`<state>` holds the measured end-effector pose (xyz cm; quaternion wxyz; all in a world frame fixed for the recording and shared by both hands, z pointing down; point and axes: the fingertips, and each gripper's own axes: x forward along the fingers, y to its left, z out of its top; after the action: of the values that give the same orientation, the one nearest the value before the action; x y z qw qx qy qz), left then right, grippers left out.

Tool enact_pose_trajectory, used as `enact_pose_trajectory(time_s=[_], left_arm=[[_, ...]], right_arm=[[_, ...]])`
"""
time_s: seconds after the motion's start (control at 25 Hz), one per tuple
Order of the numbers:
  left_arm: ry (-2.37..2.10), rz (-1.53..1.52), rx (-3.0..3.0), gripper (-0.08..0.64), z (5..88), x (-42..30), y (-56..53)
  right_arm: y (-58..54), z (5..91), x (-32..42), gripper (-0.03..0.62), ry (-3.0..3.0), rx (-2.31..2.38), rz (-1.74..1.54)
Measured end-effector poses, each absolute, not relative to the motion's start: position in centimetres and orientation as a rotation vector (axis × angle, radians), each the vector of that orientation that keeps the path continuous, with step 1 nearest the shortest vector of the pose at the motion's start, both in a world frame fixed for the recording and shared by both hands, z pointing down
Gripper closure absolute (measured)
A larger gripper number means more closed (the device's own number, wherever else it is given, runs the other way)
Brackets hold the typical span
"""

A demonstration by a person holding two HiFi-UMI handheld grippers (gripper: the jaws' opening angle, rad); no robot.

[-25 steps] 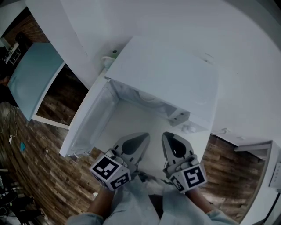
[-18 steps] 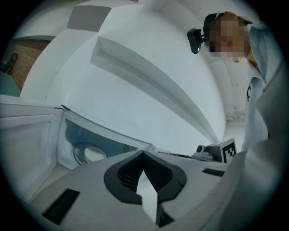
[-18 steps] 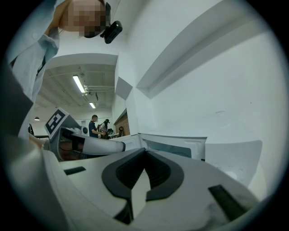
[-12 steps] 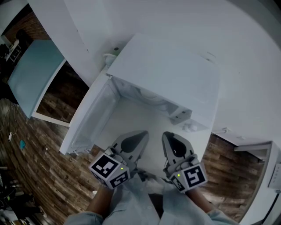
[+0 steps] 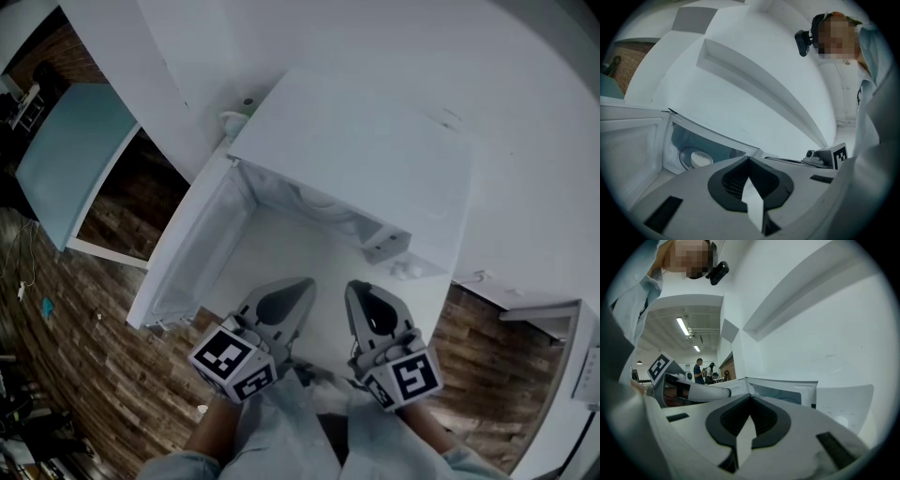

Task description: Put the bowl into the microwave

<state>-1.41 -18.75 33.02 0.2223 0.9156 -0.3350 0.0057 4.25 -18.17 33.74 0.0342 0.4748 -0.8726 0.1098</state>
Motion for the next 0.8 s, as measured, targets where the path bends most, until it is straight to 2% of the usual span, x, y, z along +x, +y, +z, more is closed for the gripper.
enact_pose_trajectory(time_s=[0.8], left_arm=[[-0.903, 0.024, 2.533, 0.560, 33.14, -0.95, -18.78]], right_arm=[[-18.19, 34.09, 4.43, 0.591, -2.661, 1.459, 0.349]])
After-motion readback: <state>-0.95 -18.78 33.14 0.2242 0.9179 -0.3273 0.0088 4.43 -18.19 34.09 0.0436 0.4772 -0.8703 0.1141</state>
